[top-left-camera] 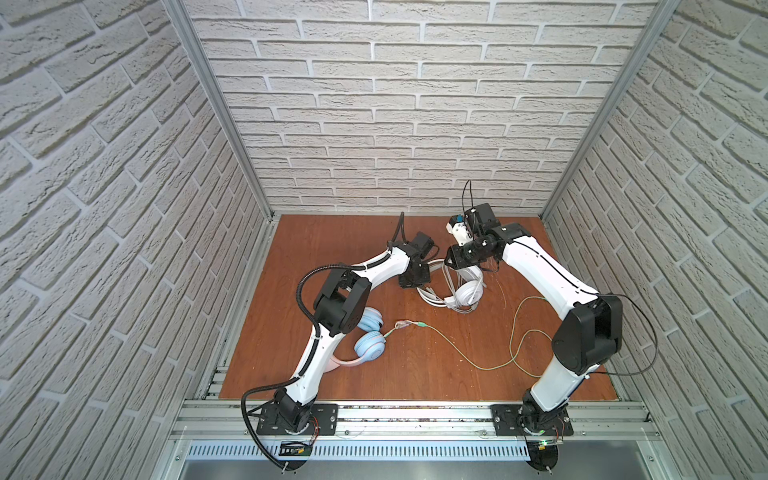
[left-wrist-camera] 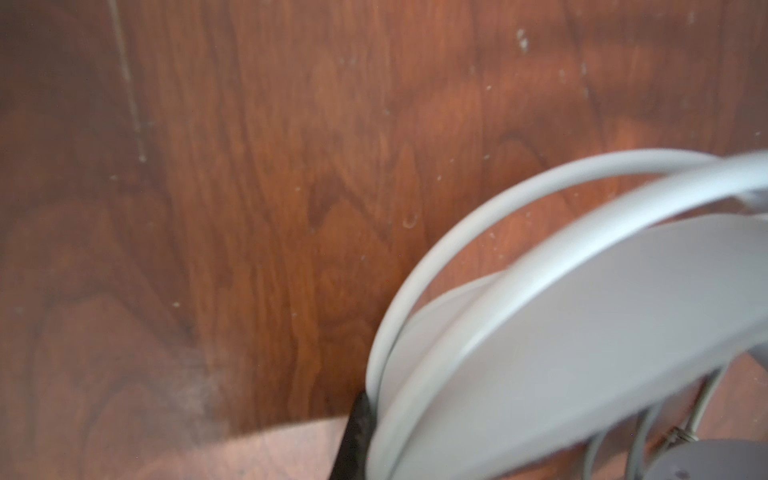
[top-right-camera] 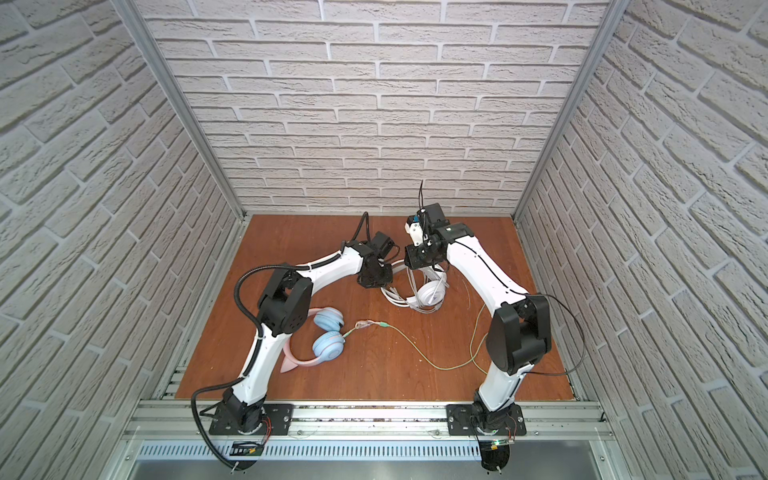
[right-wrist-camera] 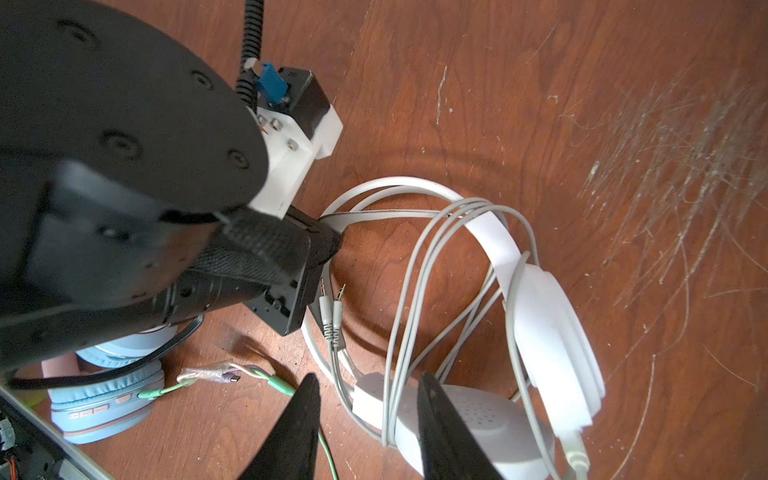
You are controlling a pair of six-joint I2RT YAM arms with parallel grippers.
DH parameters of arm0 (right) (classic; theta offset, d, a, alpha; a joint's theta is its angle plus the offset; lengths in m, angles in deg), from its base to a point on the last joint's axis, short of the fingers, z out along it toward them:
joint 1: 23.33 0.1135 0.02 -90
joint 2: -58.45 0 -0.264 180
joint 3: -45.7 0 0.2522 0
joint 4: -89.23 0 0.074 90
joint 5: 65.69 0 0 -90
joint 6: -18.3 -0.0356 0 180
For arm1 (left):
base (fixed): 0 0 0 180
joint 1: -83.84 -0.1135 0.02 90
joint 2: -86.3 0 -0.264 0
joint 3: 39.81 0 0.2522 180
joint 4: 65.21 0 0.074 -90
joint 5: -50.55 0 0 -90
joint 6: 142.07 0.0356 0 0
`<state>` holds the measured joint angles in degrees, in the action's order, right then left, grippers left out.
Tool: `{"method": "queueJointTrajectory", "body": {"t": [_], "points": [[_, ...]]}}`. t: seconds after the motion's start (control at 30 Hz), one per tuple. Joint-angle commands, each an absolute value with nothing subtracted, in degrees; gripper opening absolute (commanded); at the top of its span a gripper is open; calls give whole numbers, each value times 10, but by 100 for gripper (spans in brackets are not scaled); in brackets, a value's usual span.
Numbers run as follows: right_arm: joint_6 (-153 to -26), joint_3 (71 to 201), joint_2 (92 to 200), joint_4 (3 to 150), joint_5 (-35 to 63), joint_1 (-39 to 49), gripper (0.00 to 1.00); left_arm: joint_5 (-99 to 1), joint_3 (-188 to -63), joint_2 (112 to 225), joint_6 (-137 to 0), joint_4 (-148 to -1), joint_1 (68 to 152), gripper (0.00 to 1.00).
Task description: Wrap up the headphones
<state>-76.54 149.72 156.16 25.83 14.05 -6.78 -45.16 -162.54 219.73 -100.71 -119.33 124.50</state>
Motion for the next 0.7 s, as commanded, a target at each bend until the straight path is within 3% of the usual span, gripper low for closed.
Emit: {"method": "queueJointTrajectory", "body": {"t": [0.0,0.33,0.67], "points": [[-734,1469,1533,236,137,-74,41,-477,-1642,2226,-1014,-1189,1256,0],[-714,1381,1476,255,149,-73,41,-484,-1678,2254,-1014,-1203,1273,0],[-713,1383,1474,255,155,-73,41,-465,-1701,2254,-1014,-1236,1273,19]]}}
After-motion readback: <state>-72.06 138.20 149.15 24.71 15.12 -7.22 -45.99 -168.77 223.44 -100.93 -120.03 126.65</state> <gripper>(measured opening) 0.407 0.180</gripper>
